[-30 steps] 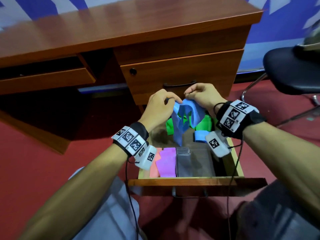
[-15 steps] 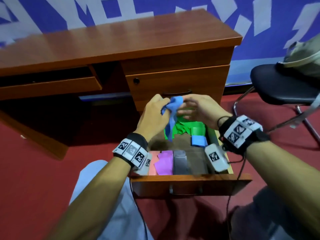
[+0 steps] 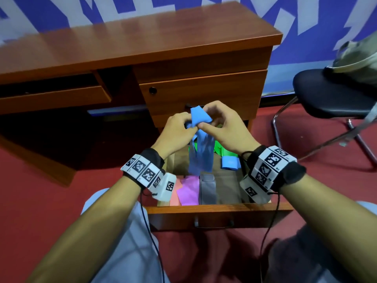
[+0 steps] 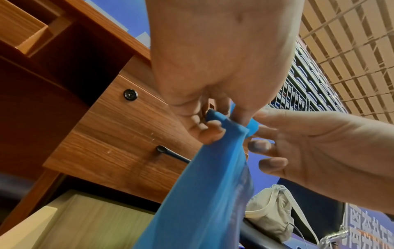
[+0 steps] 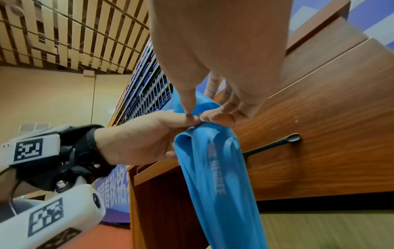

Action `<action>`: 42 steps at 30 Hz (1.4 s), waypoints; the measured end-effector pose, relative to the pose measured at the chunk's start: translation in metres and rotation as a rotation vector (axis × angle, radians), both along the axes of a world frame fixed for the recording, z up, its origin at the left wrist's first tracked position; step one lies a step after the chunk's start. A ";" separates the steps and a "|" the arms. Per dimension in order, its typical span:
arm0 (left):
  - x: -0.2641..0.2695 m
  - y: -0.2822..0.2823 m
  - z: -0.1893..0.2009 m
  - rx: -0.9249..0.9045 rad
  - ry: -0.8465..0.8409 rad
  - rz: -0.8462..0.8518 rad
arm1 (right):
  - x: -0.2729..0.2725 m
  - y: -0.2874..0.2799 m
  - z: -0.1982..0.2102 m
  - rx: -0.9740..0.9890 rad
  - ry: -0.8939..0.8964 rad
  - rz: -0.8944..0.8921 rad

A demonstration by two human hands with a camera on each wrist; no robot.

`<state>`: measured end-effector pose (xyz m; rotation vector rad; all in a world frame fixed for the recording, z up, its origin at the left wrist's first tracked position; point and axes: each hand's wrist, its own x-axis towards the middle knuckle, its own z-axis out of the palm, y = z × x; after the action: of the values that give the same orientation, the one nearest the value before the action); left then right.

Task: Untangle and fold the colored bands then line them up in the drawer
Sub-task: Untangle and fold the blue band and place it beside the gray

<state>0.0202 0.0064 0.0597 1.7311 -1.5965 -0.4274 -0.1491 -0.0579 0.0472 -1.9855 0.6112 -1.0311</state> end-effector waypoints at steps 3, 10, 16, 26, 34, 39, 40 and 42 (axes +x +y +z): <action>-0.001 0.002 0.003 -0.004 0.027 -0.025 | -0.002 -0.001 0.001 -0.046 -0.024 -0.060; 0.008 0.006 0.009 -0.161 0.114 -0.087 | -0.006 -0.013 -0.002 0.139 0.012 -0.017; 0.017 0.011 0.011 -0.288 0.087 -0.010 | -0.011 0.003 0.011 0.383 0.094 0.172; 0.023 0.015 0.015 -0.282 -0.010 -0.072 | -0.012 -0.003 0.000 0.350 0.231 0.204; 0.016 0.016 0.016 -0.326 -0.068 -0.032 | -0.011 0.004 0.011 0.197 0.256 0.137; 0.010 0.012 0.014 -0.380 -0.015 0.069 | -0.003 0.011 0.012 0.202 0.034 0.114; 0.009 0.012 0.014 -0.375 0.002 0.072 | -0.001 0.012 0.010 0.156 0.006 0.087; 0.007 0.011 0.013 -0.373 0.019 0.062 | 0.002 0.011 0.004 0.062 -0.032 0.003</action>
<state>0.0271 0.0173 0.0731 1.4810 -1.4948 -0.1045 -0.1470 -0.0466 0.0512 -1.9121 0.6155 -1.0280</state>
